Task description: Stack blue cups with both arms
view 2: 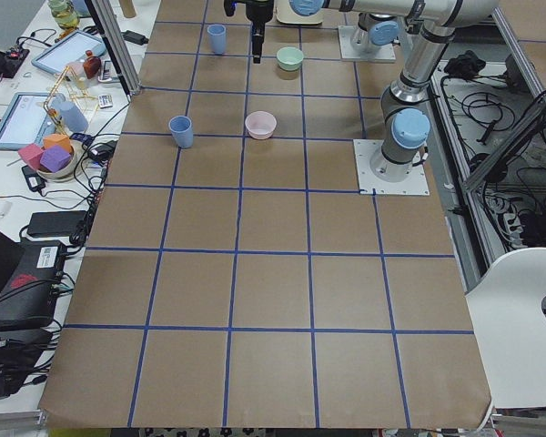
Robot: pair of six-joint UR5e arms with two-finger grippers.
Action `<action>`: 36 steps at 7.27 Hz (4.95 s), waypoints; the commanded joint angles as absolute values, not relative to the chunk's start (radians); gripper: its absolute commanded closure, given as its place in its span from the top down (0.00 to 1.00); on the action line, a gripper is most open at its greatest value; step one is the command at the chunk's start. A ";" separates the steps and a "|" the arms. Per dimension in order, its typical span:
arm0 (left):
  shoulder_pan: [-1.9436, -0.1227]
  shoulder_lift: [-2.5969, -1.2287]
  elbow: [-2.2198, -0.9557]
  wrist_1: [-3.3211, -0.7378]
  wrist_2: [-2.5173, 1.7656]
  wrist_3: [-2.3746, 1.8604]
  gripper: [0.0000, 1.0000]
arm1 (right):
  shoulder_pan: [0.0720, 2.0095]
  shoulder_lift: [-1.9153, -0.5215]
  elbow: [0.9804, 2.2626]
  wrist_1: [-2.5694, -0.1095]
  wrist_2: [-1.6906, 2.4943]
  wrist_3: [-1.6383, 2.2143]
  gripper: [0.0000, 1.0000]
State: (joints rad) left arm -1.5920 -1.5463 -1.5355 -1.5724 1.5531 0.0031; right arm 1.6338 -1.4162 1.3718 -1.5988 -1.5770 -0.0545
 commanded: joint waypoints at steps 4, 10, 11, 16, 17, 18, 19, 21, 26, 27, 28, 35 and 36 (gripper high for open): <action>-1.591 -1.546 -1.535 -1.572 1.552 0.003 1.00 | 1.629 -1.427 1.430 -1.661 -1.589 -0.055 1.00; -1.557 -1.890 -1.393 -1.330 1.546 0.020 1.00 | 1.628 -1.427 1.430 -1.661 -1.589 -0.057 1.00; -1.557 -1.984 -1.367 -1.246 1.546 0.055 1.00 | 1.628 -1.427 1.430 -1.660 -1.589 -0.055 1.00; -1.559 -2.224 -1.279 -1.082 1.551 0.239 0.86 | 1.617 -1.427 1.431 -1.654 -1.588 -0.055 1.00; -1.559 -2.239 -1.279 -1.051 1.552 0.239 0.75 | 1.617 -1.427 1.430 -1.654 -1.588 -0.055 1.00; -1.559 -2.253 -1.279 -1.030 1.552 0.241 0.47 | 1.617 -1.427 1.431 -1.654 -1.588 -0.055 1.00; -1.560 -2.256 -1.279 -1.028 1.557 0.241 0.12 | 1.617 -1.427 1.431 -1.654 -1.588 -0.055 1.00; -1.568 -2.255 -1.281 -1.029 1.559 0.236 0.00 | 1.617 -1.427 1.431 -1.652 -1.588 -0.055 1.00; -1.793 -2.206 -1.289 -1.068 1.562 -0.213 0.00 | 1.609 -1.427 1.431 -1.646 -1.589 -0.058 1.00; -1.849 -2.206 -1.284 -1.066 1.559 -0.315 0.00 | 1.585 -1.427 1.433 -1.643 -1.585 -0.067 1.00; -1.894 -2.212 -1.290 -1.068 1.563 -0.355 0.00 | 1.563 -1.428 1.437 -1.643 -1.579 -0.069 1.00; -1.902 -2.091 -1.285 -1.331 1.560 -0.381 1.00 | 1.571 -1.456 1.463 -1.651 -1.577 -0.071 1.00; -1.863 -2.032 -1.289 -1.397 1.552 -0.345 1.00 | 1.568 -1.456 1.465 -1.651 -1.577 -0.072 1.00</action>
State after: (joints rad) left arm -1.9039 -2.1031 -1.2865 -1.3050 1.5580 -0.3779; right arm 1.5699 -1.4560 1.4665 -1.6517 -1.5769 -0.0703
